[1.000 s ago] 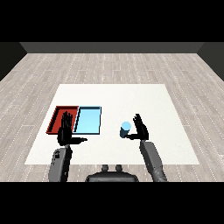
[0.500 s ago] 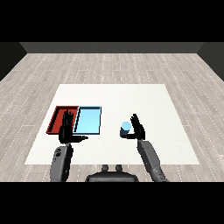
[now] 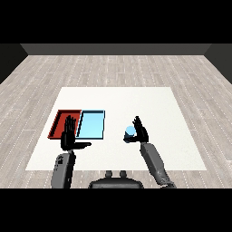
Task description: Pick the blue can and put it in the blue box
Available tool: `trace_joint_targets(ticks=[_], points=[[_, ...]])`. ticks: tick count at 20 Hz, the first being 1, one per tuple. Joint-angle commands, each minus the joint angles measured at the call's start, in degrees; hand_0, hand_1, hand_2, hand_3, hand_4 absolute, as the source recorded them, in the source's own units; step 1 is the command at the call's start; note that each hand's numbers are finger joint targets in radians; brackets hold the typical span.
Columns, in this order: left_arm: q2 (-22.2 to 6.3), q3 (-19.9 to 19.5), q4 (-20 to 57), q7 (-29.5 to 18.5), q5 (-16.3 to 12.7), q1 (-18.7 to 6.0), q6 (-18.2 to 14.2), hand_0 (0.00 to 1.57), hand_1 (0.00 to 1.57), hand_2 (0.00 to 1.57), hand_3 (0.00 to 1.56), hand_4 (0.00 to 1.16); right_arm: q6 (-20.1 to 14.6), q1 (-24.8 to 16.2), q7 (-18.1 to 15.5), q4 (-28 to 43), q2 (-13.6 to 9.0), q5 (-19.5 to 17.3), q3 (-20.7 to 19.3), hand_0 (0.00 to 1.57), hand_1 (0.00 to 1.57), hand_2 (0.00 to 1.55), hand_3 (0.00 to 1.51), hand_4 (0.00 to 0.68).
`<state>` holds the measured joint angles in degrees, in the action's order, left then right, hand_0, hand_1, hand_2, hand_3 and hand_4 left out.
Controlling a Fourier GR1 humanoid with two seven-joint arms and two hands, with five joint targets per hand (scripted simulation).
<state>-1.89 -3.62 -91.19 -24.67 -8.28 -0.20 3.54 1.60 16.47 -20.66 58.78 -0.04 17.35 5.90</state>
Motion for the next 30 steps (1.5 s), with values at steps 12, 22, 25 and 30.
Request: trace_joint_targets(ticks=[12,22,25,30], points=[[0.93,1.12,-1.52,0.04,0.47,0.54,-0.25,0.0,0.0,0.0,0.0,0.0,2.25,8.0,-6.68,-14.97,0.04,1.96,0.88,0.0,0.0,0.0,0.0,0.0],[-1.39,-1.64,-1.73,2.09,-2.18,-0.6,1.22,0.0,0.0,0.0,0.0,0.0,-11.99,10.96,-0.43,-13.7,-1.04,1.39,5.92,1.56,1.56,1.48,1.44,0.659],[-2.11,-2.87,0.6,-0.89,-2.06,-0.22,2.23,0.0,0.0,0.0,0.0,0.0,-12.14,7.05,1.17,-8.69,-1.03,-0.77,6.28,1.57,1.57,1.5,1.46,0.677],[0.22,0.28,-1.7,1.64,-1.06,0.69,0.86,0.0,0.0,0.0,0.0,0.0,-12.1,5.79,0.28,-6.16,-0.03,-3.58,5.63,1.55,1.55,1.48,1.43,0.672]])
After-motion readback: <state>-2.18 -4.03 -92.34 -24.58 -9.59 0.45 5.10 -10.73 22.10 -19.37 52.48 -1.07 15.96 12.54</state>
